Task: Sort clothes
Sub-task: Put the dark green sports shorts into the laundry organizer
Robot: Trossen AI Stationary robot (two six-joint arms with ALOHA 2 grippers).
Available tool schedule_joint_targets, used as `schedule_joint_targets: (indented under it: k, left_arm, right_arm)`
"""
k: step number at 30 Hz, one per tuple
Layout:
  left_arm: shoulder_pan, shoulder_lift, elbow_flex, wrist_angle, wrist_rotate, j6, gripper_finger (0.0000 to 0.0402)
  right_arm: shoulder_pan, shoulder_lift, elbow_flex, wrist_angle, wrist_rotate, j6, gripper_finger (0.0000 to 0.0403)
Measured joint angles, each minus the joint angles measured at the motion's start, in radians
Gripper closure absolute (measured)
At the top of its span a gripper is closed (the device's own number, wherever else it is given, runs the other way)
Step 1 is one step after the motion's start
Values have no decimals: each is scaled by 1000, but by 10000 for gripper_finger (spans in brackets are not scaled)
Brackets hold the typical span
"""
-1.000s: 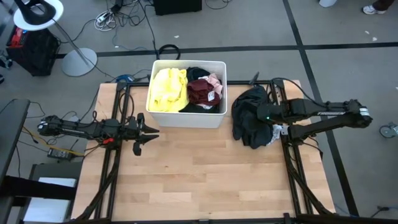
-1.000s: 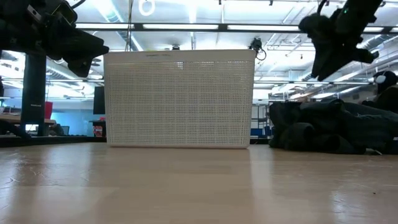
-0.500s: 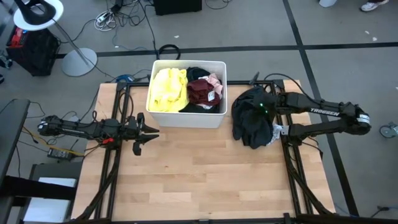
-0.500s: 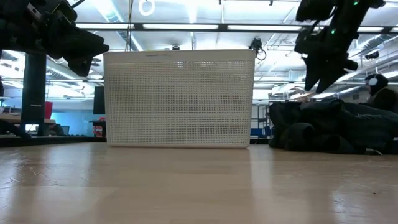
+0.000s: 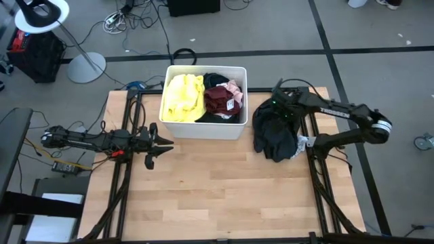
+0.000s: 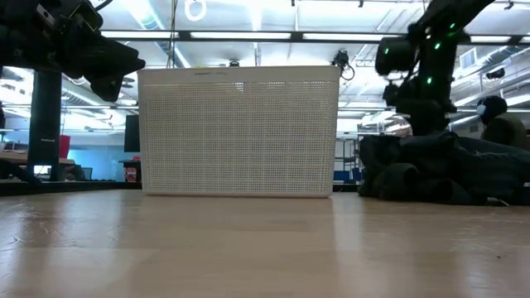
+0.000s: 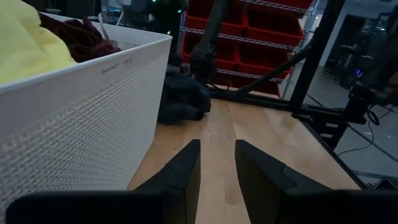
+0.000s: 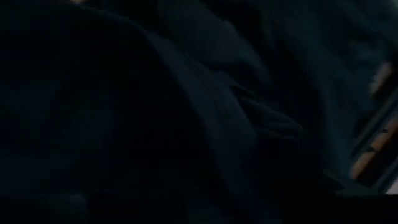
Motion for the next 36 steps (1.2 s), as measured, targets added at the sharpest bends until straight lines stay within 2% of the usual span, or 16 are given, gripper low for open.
schedule_joint_targets:
  k: [3,5,7,10,11,17,24,30,36]
  left_arm:
    - [0,0,0,0,0,0,295]
    - [0,0,0,0,0,0,295]
    - [0,0,0,0,0,0,295]
    - [0,0,0,0,0,0,295]
    - [0,0,0,0,0,0,295]
    - [0,0,0,-3,0,0,295]
    - [0,0,0,-28,0,0,295]
    - [0,0,0,-30,0,0,295]
    - [0,0,0,-29,0,0,295]
  right_arm:
    - [-29,73,0,8,-21,-59,180]
    - [-39,108,0,28,-34,-76,207]
    - [-42,124,0,61,-61,-81,260]
    - [-42,121,0,97,-113,-75,366]
    - [-41,113,0,98,-125,-71,383]
    - [-17,-11,0,52,-143,57,397]
    - [114,-271,0,47,-122,302,400]
    - [288,-415,86,-51,32,534,401]
    - [467,-389,280,-110,244,633,402]
